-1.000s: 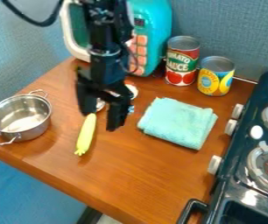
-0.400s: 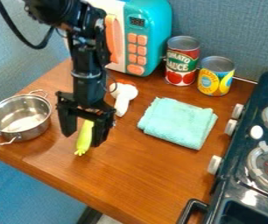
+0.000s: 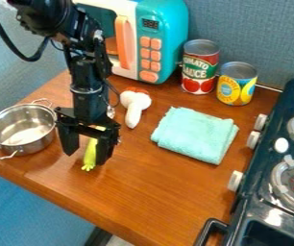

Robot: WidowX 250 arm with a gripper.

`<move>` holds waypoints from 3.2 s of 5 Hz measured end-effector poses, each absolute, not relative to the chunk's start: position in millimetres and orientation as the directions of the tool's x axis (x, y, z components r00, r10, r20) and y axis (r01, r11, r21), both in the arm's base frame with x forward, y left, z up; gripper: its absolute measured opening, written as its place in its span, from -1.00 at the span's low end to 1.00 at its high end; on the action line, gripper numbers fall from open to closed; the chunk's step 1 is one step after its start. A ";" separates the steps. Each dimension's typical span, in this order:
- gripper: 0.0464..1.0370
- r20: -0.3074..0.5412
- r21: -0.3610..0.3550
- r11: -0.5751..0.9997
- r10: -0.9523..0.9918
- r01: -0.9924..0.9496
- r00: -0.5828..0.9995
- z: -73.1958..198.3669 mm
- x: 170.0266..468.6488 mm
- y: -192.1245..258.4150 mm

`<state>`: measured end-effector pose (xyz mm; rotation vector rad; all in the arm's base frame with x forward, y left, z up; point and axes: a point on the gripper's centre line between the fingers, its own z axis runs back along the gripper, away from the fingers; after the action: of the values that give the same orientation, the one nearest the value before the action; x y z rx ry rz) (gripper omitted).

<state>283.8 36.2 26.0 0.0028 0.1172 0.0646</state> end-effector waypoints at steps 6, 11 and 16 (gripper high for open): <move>-0.22 -0.007 0.044 0.987 0.152 -0.152 0.988 36.2 274.2 39.9; -0.28 0.060 0.059 0.979 -0.198 0.194 0.978 129.3 243.5 -74.1; -0.28 -0.204 -0.091 0.982 -0.182 0.166 0.962 70.9 233.4 -57.9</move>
<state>233.4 -57.9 70.9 -0.0732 0.2130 -0.1766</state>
